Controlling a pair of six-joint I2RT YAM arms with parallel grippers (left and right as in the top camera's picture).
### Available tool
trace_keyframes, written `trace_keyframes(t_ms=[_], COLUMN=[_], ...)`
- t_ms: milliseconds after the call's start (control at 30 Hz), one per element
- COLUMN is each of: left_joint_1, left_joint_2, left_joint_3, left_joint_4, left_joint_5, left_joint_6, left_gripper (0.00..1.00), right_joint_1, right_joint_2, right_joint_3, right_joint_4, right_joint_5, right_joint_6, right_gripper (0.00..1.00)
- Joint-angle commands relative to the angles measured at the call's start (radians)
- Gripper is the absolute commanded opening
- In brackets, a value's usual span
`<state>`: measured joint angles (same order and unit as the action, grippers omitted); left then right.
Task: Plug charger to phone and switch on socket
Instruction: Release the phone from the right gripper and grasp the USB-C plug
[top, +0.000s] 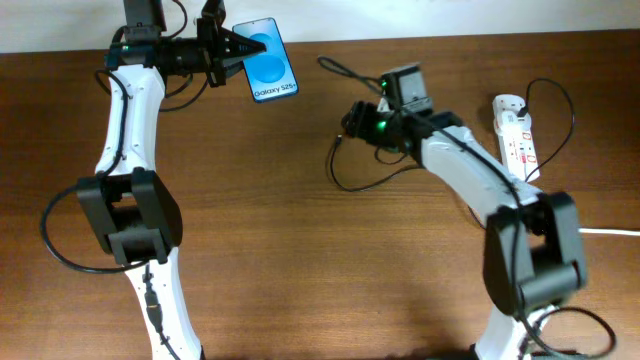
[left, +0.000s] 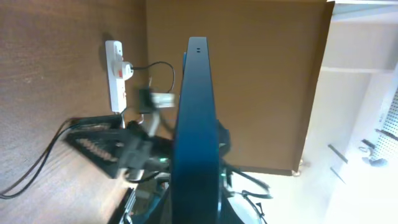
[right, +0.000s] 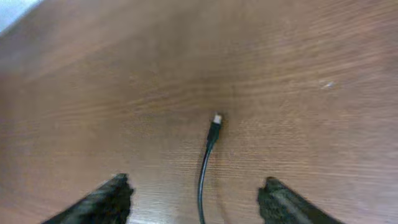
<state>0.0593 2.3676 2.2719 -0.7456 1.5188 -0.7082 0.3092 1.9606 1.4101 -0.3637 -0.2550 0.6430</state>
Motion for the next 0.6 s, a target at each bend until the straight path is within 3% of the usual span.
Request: trace_keyframes(t_ms=[0, 400, 567], left_joint_1=[0.0, -0.012, -0.012], left_joint_2=[-0.011, -0.011, -0.011], left_joint_3=[0.012, 0.012, 0.012], left_joint_4=[0.003, 0.002, 0.003], left_joint_5=[0.045, -0.001, -0.001], left_joint_6=[0.029, 0.029, 0.029], left_gripper=[0.0, 0.0, 0.0], right_joint_1=[0.038, 0.072, 0.092], right_joint_2=[0.073, 0.223, 0.264], right_joint_3=[0.013, 0.013, 0.013], right_joint_4=[0.051, 0.172, 0.189], right_joint_5=[-0.024, -0.014, 0.01], right_joint_6=[0.046, 0.158, 0.16], right_gripper=[0.6, 0.42, 0.41])
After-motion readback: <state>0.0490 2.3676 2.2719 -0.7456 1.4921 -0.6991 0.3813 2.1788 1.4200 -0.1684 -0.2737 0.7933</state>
